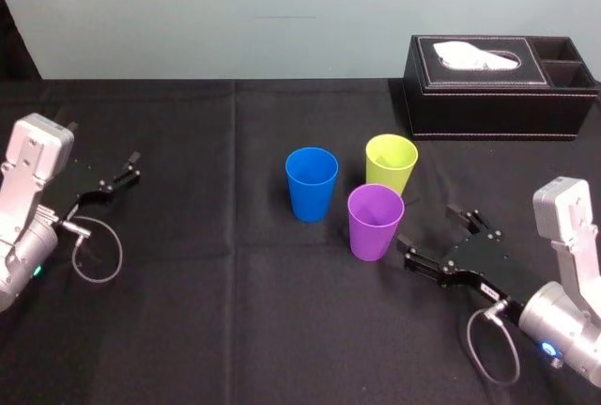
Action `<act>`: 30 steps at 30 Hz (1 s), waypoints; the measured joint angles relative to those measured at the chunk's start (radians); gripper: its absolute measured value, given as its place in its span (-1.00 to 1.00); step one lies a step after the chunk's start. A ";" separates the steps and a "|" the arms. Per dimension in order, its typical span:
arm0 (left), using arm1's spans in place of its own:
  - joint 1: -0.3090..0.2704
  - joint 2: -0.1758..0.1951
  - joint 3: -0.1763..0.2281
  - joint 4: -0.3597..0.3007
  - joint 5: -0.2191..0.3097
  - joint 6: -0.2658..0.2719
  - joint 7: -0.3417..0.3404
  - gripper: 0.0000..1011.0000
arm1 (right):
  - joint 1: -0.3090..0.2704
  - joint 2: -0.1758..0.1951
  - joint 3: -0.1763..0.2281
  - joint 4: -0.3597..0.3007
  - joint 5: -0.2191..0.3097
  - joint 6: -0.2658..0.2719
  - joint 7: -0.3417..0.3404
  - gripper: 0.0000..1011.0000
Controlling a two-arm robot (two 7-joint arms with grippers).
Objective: Stack the three plastic cups sequentially using one hand.
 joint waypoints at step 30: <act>0.000 0.000 0.000 0.000 0.000 0.000 0.000 1.00 | 0.104 -0.108 -0.029 0.054 -0.067 0.110 0.085 0.99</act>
